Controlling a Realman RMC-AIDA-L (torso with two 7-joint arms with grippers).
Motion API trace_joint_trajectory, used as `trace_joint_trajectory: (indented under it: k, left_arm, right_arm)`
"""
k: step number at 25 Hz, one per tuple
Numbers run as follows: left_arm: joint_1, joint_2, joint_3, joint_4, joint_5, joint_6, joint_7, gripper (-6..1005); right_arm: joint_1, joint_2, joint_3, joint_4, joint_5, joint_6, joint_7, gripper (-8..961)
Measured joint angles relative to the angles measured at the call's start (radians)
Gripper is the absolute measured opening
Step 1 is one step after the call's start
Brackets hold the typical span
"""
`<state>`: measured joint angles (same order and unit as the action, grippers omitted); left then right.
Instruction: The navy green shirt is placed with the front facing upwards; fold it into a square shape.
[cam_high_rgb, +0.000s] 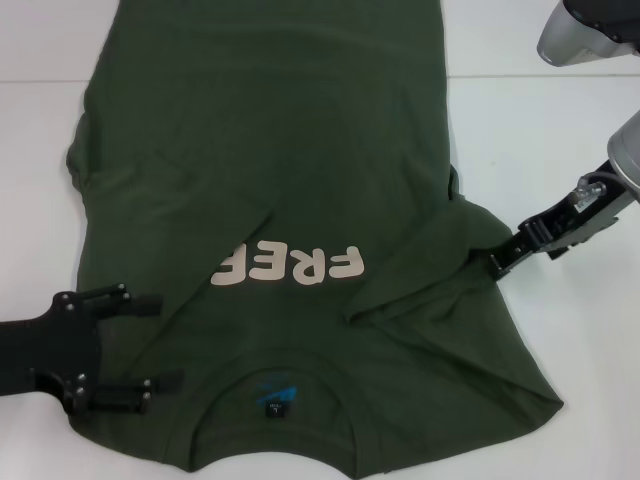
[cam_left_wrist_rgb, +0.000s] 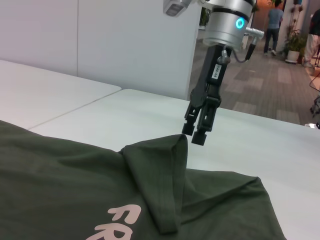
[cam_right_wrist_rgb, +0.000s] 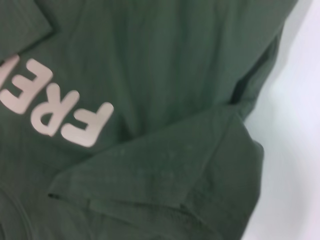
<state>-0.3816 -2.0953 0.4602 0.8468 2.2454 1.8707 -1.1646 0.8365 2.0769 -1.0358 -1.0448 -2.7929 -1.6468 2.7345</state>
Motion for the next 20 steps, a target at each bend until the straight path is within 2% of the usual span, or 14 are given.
trace_joint_trajectory:
  k: [5,16,20]
  left_arm:
    - [0.004,0.0,0.0,0.0,0.006,0.0,0.0,901]
    - [0.012,0.0,0.0,-0.001,0.006,-0.001,0.0,901]
    - [0.012,-0.002,0.0,-0.004,0.006,-0.001,0.0,900]
  right_arm:
    - [-0.011,0.0,0.001,0.041,0.04,0.054,-0.015,915]
    - [-0.02,-0.006,0.022,0.071,0.078,0.149,-0.033,714]
    - [-0.021,-0.009,0.029,0.083,0.105,0.174,-0.05,512]
